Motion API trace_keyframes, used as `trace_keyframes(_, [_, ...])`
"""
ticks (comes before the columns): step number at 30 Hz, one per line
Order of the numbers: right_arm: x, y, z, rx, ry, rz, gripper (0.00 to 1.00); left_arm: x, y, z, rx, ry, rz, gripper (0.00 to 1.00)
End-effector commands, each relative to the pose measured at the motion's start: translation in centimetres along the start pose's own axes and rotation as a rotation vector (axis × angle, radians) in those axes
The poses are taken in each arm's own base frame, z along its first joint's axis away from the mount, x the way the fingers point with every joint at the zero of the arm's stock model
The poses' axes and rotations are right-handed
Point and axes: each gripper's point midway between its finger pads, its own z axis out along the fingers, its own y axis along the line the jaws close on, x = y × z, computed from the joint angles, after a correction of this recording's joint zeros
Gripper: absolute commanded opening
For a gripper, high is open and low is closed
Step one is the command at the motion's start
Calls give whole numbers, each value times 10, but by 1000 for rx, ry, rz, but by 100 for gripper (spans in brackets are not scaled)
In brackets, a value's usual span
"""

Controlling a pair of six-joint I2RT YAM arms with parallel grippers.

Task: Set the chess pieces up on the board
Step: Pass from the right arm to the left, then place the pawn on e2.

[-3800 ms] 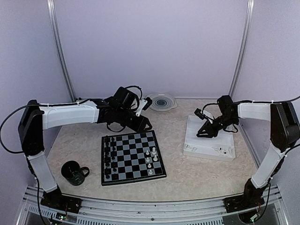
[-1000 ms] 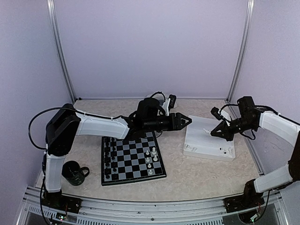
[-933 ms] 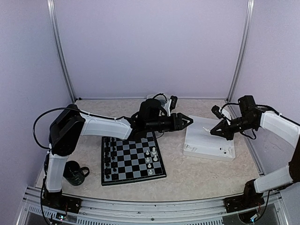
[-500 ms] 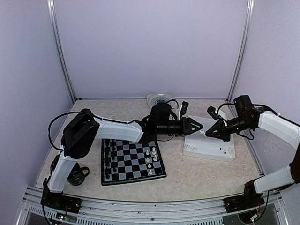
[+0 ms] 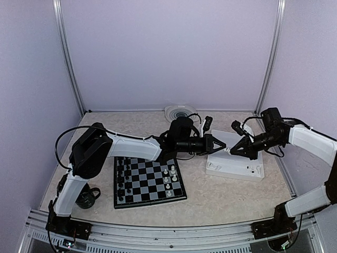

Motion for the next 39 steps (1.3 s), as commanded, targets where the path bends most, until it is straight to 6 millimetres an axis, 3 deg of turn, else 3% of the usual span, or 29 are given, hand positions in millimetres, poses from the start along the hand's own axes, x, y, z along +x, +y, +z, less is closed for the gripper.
trace_keyframes(1, [-7, -4, 1, 14, -6, -21, 5, -12, -9, -6, 3, -15, 37, 0])
trace_keyframes(7, [13, -21, 15, 61, 33, -25, 4, -35, 2, -42, -149, -7, 171, 0])
trace_keyframes(8, [18, -25, 18, 72, 50, -20, 4, -41, -1, -51, -193, 2, 220, 0])
trace_keyframes(12, [34, -44, 26, 133, 107, 0, 3, -41, 23, -94, -464, 97, 367, 0])
trace_keyframes(17, [60, -57, 34, 184, 193, 35, 3, -13, 55, -157, -735, 263, 462, 0])
trace_keyframes(21, [75, -61, 41, 175, 244, 65, 3, 12, 80, -189, -860, 349, 460, 0])
trace_keyframes(24, [81, -62, 46, 162, 261, 82, 3, 22, 95, -200, -900, 368, 434, 0])
trace_keyframes(29, [88, -60, 49, 149, 282, 97, 4, 37, 116, -201, -915, 401, 383, 0])
trace_keyframes(39, [91, -60, 50, 142, 292, 104, 4, 41, 141, -201, -957, 413, 342, 0])
